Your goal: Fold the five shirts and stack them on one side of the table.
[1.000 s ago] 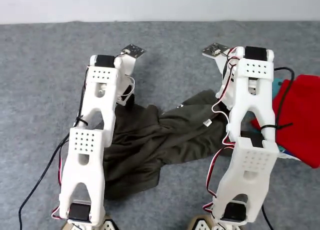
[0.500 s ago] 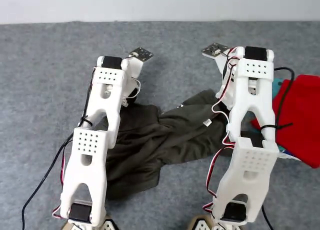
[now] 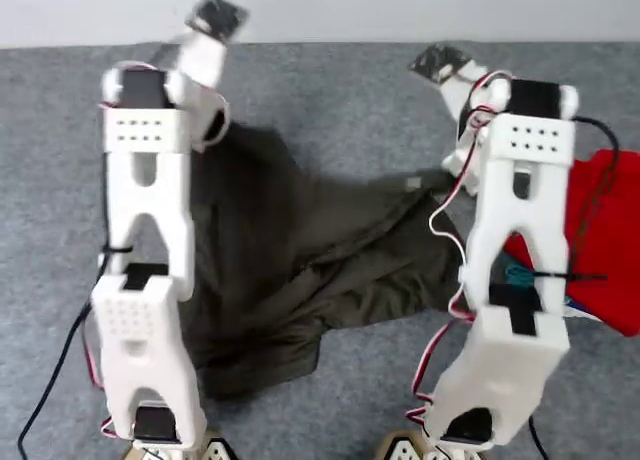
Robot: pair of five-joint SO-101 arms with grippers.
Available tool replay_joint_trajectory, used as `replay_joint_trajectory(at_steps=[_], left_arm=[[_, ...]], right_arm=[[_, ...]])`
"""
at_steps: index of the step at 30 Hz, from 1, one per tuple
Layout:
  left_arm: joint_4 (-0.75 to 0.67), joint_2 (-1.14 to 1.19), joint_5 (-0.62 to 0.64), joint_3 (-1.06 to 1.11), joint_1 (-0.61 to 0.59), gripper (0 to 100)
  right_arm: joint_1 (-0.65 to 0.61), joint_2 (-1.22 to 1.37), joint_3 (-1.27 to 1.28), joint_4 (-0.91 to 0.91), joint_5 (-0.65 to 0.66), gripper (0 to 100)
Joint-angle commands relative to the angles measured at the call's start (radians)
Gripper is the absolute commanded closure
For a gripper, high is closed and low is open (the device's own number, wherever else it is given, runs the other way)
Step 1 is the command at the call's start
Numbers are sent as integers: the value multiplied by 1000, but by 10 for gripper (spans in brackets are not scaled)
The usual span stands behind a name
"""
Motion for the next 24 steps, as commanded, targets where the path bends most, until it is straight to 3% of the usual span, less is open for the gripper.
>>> replay_joint_trajectory(at_steps=[1, 8, 15, 21, 24], left_arm=[[-55, -256, -11, -8, -5, 987], [-170, -559, -12, -8, -3, 987], [-293, -804, -23, -7, 0, 987], [-301, -980, -120, -7, -2, 987], [-298, -1056, -149, -4, -9, 987]], right_arm=[[2, -199, -58, -58, 9, 988], [2, -461, -58, -147, 12, 988], [4, -673, -58, -286, 104, 988], [7, -831, -58, -300, 189, 988], [71, -908, -58, -298, 218, 988]])
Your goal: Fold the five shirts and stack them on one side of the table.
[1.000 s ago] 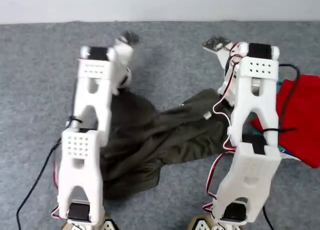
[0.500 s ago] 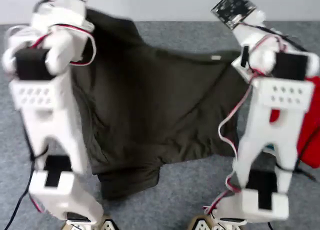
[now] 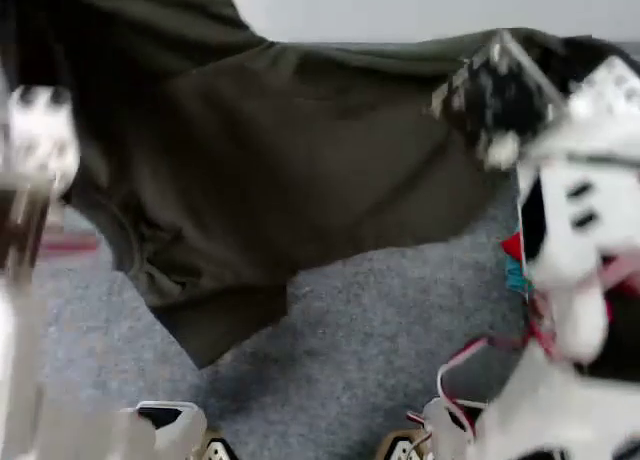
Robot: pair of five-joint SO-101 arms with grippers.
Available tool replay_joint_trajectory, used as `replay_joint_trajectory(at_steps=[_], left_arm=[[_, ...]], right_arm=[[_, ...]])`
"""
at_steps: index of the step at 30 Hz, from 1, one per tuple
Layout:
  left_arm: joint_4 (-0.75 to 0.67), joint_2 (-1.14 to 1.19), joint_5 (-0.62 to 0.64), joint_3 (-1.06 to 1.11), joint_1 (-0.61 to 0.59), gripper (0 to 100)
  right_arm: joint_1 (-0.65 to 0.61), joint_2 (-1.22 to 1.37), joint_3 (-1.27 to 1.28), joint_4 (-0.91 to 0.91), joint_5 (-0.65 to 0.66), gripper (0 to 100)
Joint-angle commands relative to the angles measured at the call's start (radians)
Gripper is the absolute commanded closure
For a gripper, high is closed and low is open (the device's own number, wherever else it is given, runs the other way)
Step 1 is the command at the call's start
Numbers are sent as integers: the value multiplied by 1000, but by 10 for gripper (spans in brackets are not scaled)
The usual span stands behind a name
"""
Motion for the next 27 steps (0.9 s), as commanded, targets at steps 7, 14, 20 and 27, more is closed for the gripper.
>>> replay_joint_trajectory(at_steps=[7, 14, 20, 27], left_arm=[[-34, -206, -69, -5, -11, 987], [-31, -249, -114, 4, -57, 987], [-2, -152, -115, 5, -66, 987], [141, 87, -115, 65, -64, 987]], right_arm=[[205, -252, -57, 31, 89, 988], [228, -306, -41, 142, 110, 988], [223, -252, 150, 153, 110, 988], [125, -208, 532, 134, 110, 988]])
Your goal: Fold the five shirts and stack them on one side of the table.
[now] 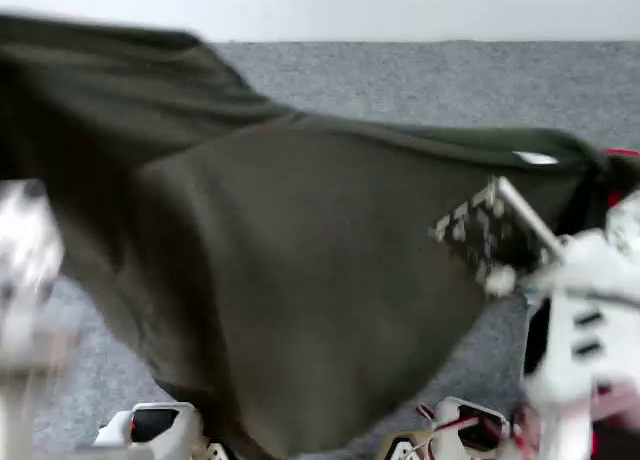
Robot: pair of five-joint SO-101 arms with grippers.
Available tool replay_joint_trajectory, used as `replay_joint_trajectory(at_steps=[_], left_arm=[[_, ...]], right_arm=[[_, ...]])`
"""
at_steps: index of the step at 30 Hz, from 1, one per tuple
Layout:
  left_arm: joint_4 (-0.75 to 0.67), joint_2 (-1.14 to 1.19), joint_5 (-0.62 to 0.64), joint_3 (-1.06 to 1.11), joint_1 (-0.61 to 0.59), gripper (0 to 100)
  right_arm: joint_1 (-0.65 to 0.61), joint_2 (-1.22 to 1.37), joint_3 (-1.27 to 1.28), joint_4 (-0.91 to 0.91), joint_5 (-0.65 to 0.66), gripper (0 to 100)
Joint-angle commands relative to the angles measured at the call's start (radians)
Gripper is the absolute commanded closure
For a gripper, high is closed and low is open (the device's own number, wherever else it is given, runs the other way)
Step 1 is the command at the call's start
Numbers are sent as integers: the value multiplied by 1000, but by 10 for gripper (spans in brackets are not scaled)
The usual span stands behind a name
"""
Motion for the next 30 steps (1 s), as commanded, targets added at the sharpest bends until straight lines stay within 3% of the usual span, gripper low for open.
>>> replay_joint_trajectory(at_steps=[1, 5, 13, 22, 26, 30], left_arm=[[35, 143, -6, 61, -6, 987], [3, 304, -9, 206, -8, 987], [-287, 577, -9, 341, -28, 987], [-620, 836, -11, 338, -34, 987], [-821, 895, -11, 338, -34, 987], [-933, 907, -11, 337, -29, 987]], right_arm=[[-59, 87, 209, -38, 8, 988], [-90, 119, 456, -269, 6, 988], [-133, 280, 709, -817, 9, 988], [-136, 624, 618, -1239, 11, 988], [-133, 776, 459, -1311, 11, 988], [-134, 912, 282, -1307, 11, 988]])
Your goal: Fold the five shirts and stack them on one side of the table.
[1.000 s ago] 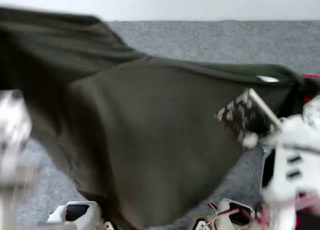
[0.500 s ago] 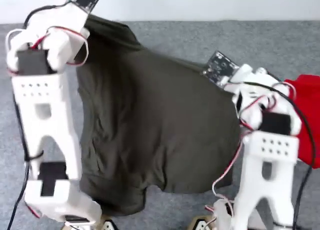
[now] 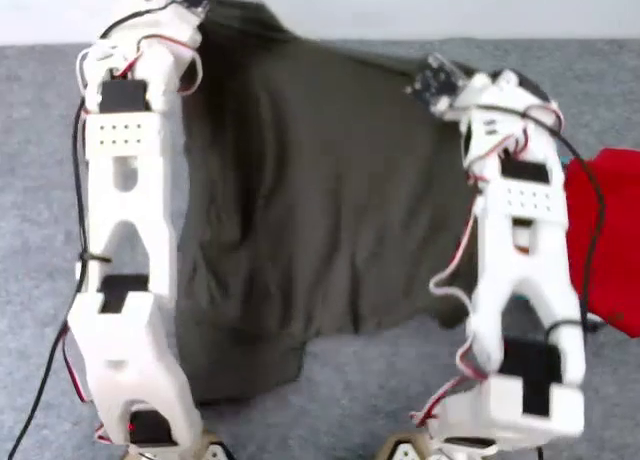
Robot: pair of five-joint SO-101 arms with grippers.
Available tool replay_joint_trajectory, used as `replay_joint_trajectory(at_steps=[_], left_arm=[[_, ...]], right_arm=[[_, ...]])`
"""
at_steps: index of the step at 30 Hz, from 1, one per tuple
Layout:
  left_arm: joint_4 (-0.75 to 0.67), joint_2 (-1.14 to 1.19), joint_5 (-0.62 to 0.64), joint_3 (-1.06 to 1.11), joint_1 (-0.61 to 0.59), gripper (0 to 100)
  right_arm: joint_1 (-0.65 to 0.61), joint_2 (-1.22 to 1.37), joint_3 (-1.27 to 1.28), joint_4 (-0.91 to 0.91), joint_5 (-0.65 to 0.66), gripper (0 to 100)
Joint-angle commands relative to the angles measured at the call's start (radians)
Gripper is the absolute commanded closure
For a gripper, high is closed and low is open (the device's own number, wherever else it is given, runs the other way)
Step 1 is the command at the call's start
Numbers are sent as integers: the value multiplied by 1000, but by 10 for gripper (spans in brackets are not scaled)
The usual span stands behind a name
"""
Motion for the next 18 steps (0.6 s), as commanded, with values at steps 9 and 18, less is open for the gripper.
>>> replay_joint_trajectory(at_steps=[9, 18], left_arm=[[80, -12, -11, -13, -14, 987], [499, -48, -11, -35, -5, 987]], right_arm=[[-10, 140, -232, 84, 8, 988], [-36, 79, -235, 466, 8, 988]])
